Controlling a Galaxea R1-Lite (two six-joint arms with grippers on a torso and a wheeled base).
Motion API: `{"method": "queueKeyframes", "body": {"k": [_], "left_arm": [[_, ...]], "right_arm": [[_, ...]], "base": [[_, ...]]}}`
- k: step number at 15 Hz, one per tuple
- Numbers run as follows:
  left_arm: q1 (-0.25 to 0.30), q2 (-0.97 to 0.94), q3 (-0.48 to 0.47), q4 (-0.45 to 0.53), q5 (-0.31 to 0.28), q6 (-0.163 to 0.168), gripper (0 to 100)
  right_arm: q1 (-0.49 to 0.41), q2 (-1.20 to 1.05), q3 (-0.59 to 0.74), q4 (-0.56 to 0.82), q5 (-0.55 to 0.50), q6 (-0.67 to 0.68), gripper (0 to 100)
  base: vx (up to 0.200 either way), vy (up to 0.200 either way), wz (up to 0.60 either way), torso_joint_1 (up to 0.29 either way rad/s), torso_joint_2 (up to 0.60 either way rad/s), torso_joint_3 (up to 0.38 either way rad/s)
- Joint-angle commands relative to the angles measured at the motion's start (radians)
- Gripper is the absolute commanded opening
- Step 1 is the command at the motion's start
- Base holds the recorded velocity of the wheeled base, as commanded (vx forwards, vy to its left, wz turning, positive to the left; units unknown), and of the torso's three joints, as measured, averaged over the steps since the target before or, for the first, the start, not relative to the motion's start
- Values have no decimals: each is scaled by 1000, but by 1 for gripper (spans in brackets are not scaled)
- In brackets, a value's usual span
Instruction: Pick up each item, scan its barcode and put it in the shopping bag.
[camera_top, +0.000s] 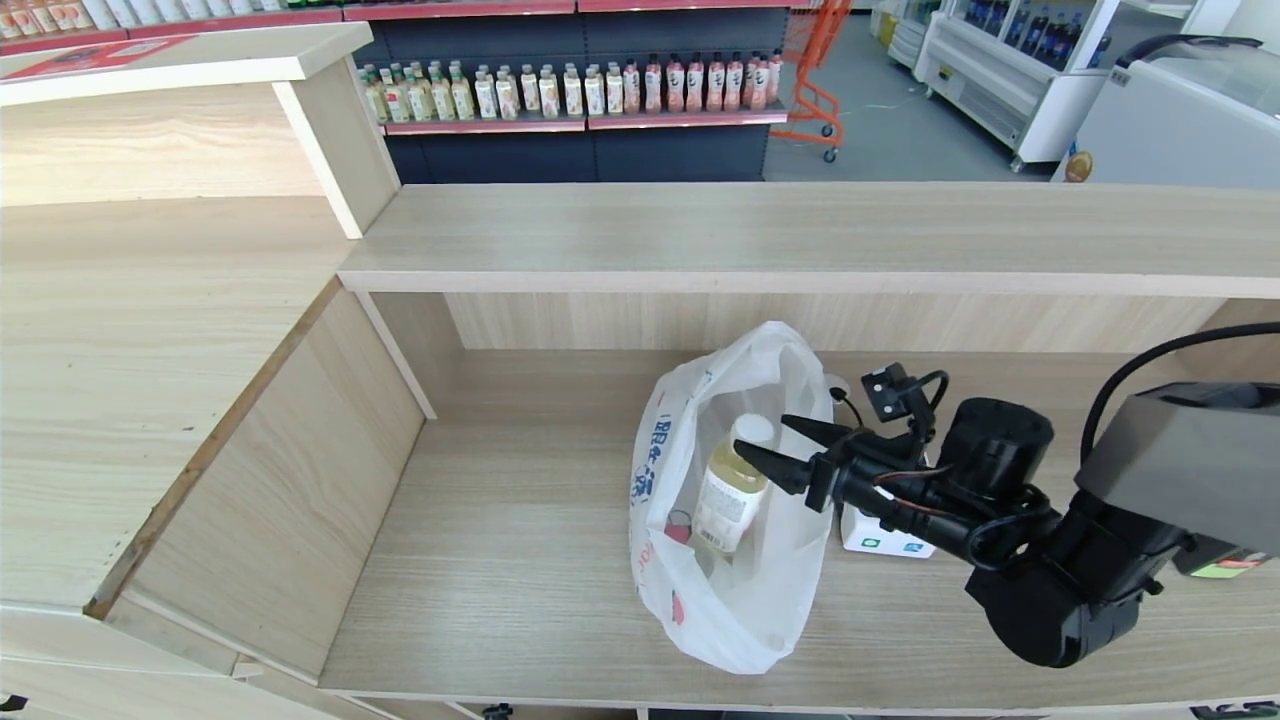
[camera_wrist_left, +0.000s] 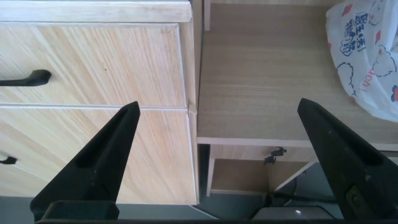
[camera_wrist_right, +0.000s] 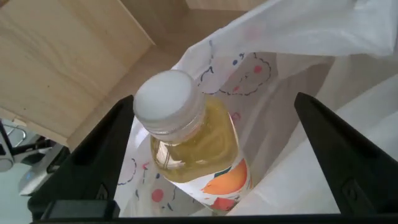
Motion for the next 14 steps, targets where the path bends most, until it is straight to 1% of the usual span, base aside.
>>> {"method": "queueKeyframes", "body": {"k": [1,3,4,5,6,7,8,9,10,11,14], "left_arm": [[0,2,0,0,0,0,100],[0,2,0,0,0,0,100],[0,2,0,0,0,0,100],[0,2,0,0,0,0,100],[0,2,0,0,0,0,100],[0,2,0,0,0,0,100],[0,2,0,0,0,0,100],[0,2,0,0,0,0,100],[0,2,0,0,0,0,100],[0,2,0,0,0,0,100],[0,2,0,0,0,0,100]], "right_arm": [[-27,-161,120,1,-1,53,100],[-61,-330,292,11,-3,91,100],[-76,-399,307,69,-30,85,100],[-98,-462,304,152,-101,70,100],[-119,-546,303,294,-211,-2,100],[-138,-620,301,396,-250,-30,100],[-168,-683,300,488,-254,-29,100],[-191,-727,306,541,-254,-10,100],[-214,-778,333,577,-257,27,100],[-236,-816,367,584,-266,51,100],[-331,-888,458,592,-274,76,100]], "base": [[0,0,0,0,0,0],[0,0,0,0,0,0],[0,0,0,0,0,0],[0,0,0,0,0,0],[0,0,0,0,0,0],[0,0,0,0,0,0],[0,0,0,0,0,0],[0,0,0,0,0,0],[0,0,0,0,0,0],[0,0,0,0,0,0],[0,0,0,0,0,0]]}}
